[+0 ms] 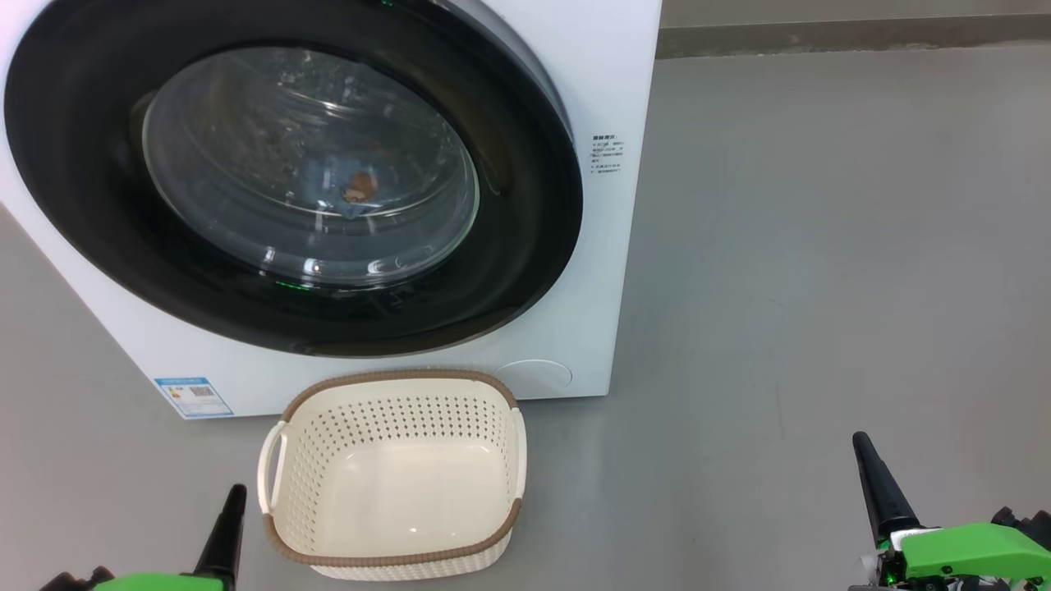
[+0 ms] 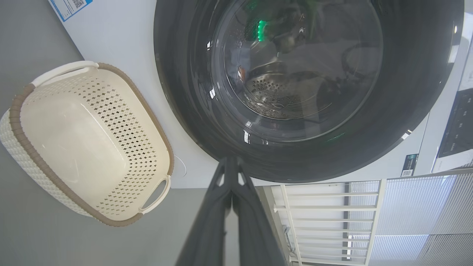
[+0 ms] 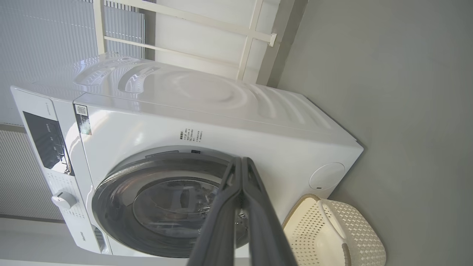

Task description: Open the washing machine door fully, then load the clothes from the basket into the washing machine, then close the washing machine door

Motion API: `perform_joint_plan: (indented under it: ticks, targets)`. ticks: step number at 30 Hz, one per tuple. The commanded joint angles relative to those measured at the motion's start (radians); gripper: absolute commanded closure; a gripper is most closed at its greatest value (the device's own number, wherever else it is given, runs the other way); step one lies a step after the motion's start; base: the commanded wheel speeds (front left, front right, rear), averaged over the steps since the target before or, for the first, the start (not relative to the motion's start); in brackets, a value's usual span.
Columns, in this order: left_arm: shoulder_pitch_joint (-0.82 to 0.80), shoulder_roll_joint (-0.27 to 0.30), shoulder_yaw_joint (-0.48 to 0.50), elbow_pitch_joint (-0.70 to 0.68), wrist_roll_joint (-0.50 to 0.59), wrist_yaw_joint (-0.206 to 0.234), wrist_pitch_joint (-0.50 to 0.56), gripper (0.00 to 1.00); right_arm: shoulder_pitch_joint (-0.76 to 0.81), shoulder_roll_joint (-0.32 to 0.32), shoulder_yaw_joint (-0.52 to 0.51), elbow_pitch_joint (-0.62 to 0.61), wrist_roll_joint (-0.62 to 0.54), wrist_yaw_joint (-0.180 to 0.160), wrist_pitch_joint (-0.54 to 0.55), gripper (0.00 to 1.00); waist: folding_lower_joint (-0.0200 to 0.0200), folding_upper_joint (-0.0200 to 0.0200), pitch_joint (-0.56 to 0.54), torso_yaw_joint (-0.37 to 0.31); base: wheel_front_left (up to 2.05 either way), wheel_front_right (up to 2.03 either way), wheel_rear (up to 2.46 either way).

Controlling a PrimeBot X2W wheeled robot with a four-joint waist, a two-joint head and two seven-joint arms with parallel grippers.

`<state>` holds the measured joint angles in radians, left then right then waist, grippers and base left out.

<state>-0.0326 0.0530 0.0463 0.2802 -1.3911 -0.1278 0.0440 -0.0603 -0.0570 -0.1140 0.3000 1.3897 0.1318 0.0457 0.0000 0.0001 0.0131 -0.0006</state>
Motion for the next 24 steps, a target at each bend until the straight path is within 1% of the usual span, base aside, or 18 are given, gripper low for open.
perform_joint_plan:
  ticks: [1, 19, 24]
  targets:
    - [-0.053, 0.011, 0.036, -0.031, -0.031, -0.002, 0.009, 1.0, -0.041, -0.002, 0.012, -0.034, 0.036, -0.001, 0.012, 1.0, 0.0, -0.0001, -0.001, 0.0, 0.0, 0.0, 0.0]
    - [-0.075, 0.001, 0.063, -0.036, -0.22, -0.003, 0.065, 1.0, -0.048, 0.007, 0.0, -0.055, 0.218, -0.001, 0.068, 1.0, 0.0, -0.0001, -0.01, 0.001, 0.0, 0.0, 0.0]
    - [-0.075, 0.001, 0.063, -0.036, -0.221, -0.003, 0.066, 1.0, -0.048, 0.007, 0.0, -0.055, 0.218, -0.001, 0.068, 1.0, 0.0, -0.0001, -0.01, 0.001, 0.0, 0.0, 0.0]
